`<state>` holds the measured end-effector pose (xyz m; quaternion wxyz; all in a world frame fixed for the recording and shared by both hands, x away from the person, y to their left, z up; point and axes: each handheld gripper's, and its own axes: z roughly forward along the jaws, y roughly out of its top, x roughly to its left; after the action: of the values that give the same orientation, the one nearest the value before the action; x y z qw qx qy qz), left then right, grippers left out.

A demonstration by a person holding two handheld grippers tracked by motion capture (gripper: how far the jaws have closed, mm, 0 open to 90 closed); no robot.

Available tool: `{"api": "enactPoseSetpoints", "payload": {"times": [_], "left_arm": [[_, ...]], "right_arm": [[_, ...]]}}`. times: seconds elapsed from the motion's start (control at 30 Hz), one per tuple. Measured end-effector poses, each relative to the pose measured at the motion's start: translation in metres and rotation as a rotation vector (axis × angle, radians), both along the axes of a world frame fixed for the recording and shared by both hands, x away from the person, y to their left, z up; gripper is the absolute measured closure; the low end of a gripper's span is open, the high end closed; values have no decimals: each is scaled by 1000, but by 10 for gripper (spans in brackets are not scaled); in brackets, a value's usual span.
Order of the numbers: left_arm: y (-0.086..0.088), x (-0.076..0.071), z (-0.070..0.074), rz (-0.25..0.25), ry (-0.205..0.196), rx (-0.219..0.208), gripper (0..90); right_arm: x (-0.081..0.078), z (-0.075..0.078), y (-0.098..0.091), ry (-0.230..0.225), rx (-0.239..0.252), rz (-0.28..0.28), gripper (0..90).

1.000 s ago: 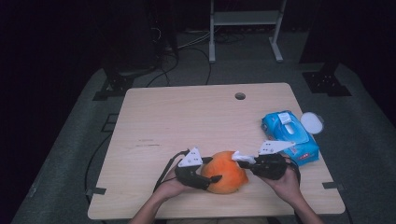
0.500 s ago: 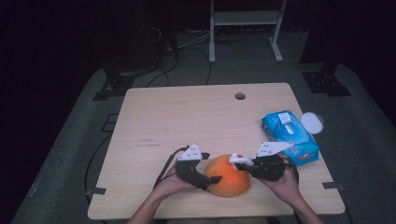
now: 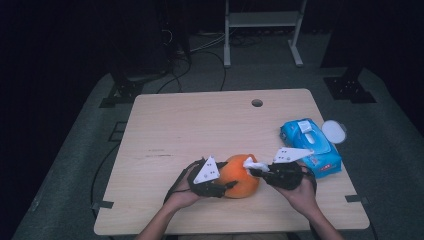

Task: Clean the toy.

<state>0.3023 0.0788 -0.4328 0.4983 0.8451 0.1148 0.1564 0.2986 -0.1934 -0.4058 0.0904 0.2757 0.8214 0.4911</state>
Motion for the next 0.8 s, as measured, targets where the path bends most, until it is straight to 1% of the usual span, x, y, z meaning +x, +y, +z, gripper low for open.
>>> {"api": "enactPoseSetpoints", "payload": {"times": [0.03,0.07,0.1,0.13,0.17,0.2,0.23,0.3,0.33,0.37,0.4,0.43,0.5,0.53,0.57,0.6,0.63,0.67,0.77,0.8], "left_arm": [[2,2,-2,2,24,-20,300],[6,5,-3,2,59,-40,241],[9,8,-3,17,92,-66,184],[11,11,-3,43,118,-83,147],[13,14,-3,61,151,-91,123],[14,16,-5,69,187,-96,141],[14,17,-7,61,195,-103,205],[11,14,-7,49,156,-82,278],[9,13,-6,39,140,-82,293],[6,10,-5,25,115,-72,307],[3,8,-4,17,87,-48,313],[1,6,-3,14,72,-28,316],[4,6,-4,14,75,-26,328],[6,6,-5,13,82,-35,334],[7,7,-5,13,84,-34,334],[8,7,-6,14,88,-40,333],[8,7,-6,17,90,-45,318],[8,8,-6,20,96,-49,290],[7,13,-7,43,148,-97,178],[6,14,-9,49,162,-111,162]], "right_arm": [[1,-3,1,11,-8,3,829],[2,-7,1,20,-12,4,829],[3,-9,1,30,-16,2,830],[5,-10,-1,39,-15,-1,830],[5,-11,-3,49,-8,-7,830],[6,-11,-4,52,-7,-10,830],[6,-11,-5,55,-4,-13,830],[3,-9,-1,34,-16,-14,832],[1,-7,3,22,-15,-4,831],[-1,-4,7,20,-2,15,831],[-4,-2,13,10,2,30,831],[-7,0,18,-7,-16,40,831],[-10,2,23,-42,-41,39,832],[-10,3,21,-45,-43,34,832],[-8,3,18,-43,-42,21,832],[-6,2,14,-51,-55,0,832],[-4,1,8,-52,-70,-27,832],[-2,-1,2,-45,-69,-41,832],[0,-3,-8,-34,-74,-72,832],[0,-3,-8,-35,-70,-71,832]]}}
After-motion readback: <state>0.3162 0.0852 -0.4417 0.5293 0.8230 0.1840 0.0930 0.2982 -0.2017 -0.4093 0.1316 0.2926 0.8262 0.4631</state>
